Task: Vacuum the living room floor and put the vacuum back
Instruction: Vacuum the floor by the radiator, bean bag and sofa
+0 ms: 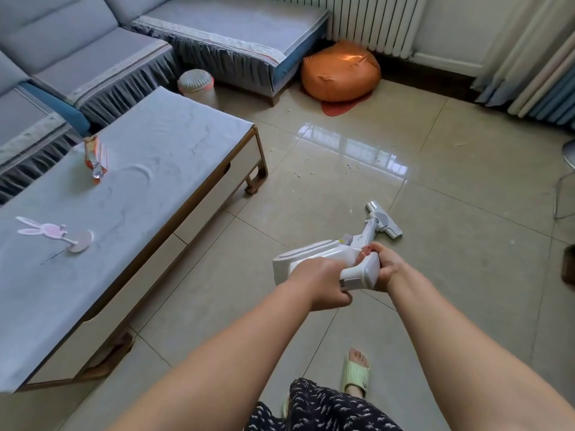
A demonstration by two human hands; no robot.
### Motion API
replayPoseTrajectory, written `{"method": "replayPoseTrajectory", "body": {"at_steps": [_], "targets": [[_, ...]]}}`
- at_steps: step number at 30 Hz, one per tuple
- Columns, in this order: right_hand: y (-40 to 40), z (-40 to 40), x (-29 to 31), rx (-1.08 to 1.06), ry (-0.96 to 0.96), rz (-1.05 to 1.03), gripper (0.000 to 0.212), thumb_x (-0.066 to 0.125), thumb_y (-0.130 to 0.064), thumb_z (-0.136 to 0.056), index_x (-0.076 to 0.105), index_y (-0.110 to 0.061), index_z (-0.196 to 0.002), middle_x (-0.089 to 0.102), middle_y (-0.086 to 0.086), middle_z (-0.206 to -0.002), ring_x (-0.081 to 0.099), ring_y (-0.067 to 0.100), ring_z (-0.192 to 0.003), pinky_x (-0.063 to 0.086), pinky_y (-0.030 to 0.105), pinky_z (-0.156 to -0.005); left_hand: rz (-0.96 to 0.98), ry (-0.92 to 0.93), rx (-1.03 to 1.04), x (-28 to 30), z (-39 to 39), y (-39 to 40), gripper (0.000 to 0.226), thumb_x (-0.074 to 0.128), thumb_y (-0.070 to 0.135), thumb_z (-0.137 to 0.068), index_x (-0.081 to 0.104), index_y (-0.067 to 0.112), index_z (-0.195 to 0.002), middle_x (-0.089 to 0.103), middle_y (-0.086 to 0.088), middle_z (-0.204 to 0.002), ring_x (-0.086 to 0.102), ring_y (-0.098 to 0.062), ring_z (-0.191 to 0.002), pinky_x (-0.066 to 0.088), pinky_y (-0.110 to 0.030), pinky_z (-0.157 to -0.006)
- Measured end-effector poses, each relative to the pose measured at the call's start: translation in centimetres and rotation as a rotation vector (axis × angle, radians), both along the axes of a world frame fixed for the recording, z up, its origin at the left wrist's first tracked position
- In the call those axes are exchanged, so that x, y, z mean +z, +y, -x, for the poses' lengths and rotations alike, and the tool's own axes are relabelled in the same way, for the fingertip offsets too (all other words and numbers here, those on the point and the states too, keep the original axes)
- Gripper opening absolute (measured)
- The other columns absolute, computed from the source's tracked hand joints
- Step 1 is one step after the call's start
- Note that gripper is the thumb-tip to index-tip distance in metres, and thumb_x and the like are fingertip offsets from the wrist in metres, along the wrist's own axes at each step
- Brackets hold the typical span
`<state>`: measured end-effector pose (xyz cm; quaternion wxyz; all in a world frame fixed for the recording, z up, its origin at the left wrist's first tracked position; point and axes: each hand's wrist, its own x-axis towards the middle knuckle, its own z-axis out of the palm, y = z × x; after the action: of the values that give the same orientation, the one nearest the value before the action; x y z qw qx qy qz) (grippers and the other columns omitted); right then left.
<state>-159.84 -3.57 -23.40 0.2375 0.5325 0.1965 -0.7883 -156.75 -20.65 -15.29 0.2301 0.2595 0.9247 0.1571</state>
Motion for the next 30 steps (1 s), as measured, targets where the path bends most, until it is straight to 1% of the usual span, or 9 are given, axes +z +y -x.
{"method": "replayPoseTrajectory", "body": {"at_steps": [2, 6, 8, 12, 14, 16, 19, 22, 30], "targets": [[-0.7, 0.3, -0.1, -0.005, 0.015, 0.012, 0.018, 0.054, -0.003, -0.067, 0.042, -0.016, -0.060, 0.044, -0.005, -0.049, 0.047, 0.009, -0.039, 0.047, 0.020, -0.042, 0.019, 0.043, -0.004, 0.9, 0.6, -0.6, 0.014, 0.061, 0.029, -0.078, 0.050, 0.024, -0.083, 0.066, -0.004, -0.095, 0.058, -0.028, -0.090, 0.035, -0.028, -0.065], [-3.8, 0.5, -0.3, 0.015, 0.039, 0.065, 0.016, 0.051, -0.003, -0.069, 0.046, -0.018, -0.068, 0.042, -0.009, -0.061, 0.046, 0.008, -0.043, 0.048, 0.023, -0.043, 0.115, 0.117, -0.022, 1.3, 1.0, -3.4, 0.012, 0.059, 0.030, -0.082, 0.057, 0.023, -0.092, 0.067, -0.004, -0.100, 0.059, -0.028, -0.093, 0.038, -0.029, -0.068], [-5.9, 0.4, -0.8, 0.042, 0.030, 0.057, 0.017, 0.051, -0.003, -0.070, 0.048, -0.020, -0.071, 0.044, -0.008, -0.056, 0.046, 0.008, -0.041, 0.048, 0.022, -0.042, 0.132, 0.106, 0.007, 1.0, 0.4, -5.6, 0.009, 0.058, 0.030, -0.082, 0.052, 0.025, -0.087, 0.067, -0.004, -0.098, 0.059, -0.027, -0.091, 0.038, -0.028, -0.067], [-10.6, -0.4, -1.9, 0.095, 0.045, 0.080, 0.036, 0.056, -0.004, -0.073, 0.050, -0.031, -0.095, 0.045, -0.013, -0.067, 0.047, 0.007, -0.041, 0.046, 0.025, -0.041, 0.144, 0.088, 0.076, 0.6, -1.6, -10.2, 0.009, 0.057, 0.031, -0.081, 0.051, 0.027, -0.085, 0.067, -0.001, -0.094, 0.059, -0.025, -0.088, 0.037, -0.028, -0.065], [-13.2, -0.6, -0.9, 0.126, 0.078, 0.125, 0.027, 0.053, -0.003, -0.071, 0.053, -0.027, -0.084, 0.047, -0.009, -0.058, 0.046, 0.008, -0.038, 0.046, 0.023, -0.039, 0.155, 0.113, 0.106, 0.8, -2.1, -12.4, 0.010, 0.057, 0.033, -0.081, 0.054, 0.025, -0.086, 0.066, 0.000, -0.094, 0.059, -0.025, -0.088, 0.037, -0.028, -0.065], [-15.8, -0.7, 0.6, 0.149, 0.103, 0.131, 0.017, 0.050, -0.001, -0.067, 0.047, -0.018, -0.066, 0.044, -0.006, -0.046, 0.045, 0.008, -0.034, 0.045, 0.018, -0.039, 0.170, 0.135, 0.147, 1.3, -2.7, -14.7, 0.014, 0.057, 0.034, -0.081, 0.057, 0.024, -0.090, 0.066, 0.001, -0.094, 0.059, -0.025, -0.087, 0.037, -0.029, -0.064], [-18.4, -0.8, 1.7, 0.164, 0.113, 0.129, 0.017, 0.051, -0.001, -0.069, 0.046, -0.016, -0.062, 0.044, -0.005, -0.045, 0.044, 0.007, -0.035, 0.045, 0.017, -0.040, 0.180, 0.147, 0.194, 1.8, -3.5, -16.9, 0.016, 0.056, 0.036, -0.082, 0.058, 0.025, -0.093, 0.066, 0.001, -0.097, 0.059, -0.025, -0.088, 0.040, -0.029, -0.065], [-21.4, -1.0, 2.1, 0.241, 0.122, 0.126, 0.029, 0.049, -0.004, -0.077, 0.045, -0.013, -0.050, 0.043, -0.005, -0.045, 0.043, 0.006, -0.036, 0.044, 0.015, -0.042, 0.185, 0.151, 0.268, 1.9, -4.8, -19.2, 0.012, 0.055, 0.036, -0.083, 0.053, 0.026, -0.089, 0.066, 0.000, -0.099, 0.059, -0.025, -0.090, 0.041, -0.030, -0.067], [-22.7, -0.9, 1.4, 0.285, 0.115, 0.152, 0.027, 0.054, -0.012, -0.086, 0.047, -0.012, -0.060, 0.048, -0.004, -0.052, 0.049, 0.007, -0.039, 0.048, 0.018, -0.042, 0.185, 0.179, 0.347, 0.9, -6.2, -20.0, 0.024, 0.053, 0.036, -0.087, 0.057, 0.020, -0.106, 0.065, -0.006, -0.108, 0.058, -0.029, -0.098, 0.035, -0.029, -0.068]]}}
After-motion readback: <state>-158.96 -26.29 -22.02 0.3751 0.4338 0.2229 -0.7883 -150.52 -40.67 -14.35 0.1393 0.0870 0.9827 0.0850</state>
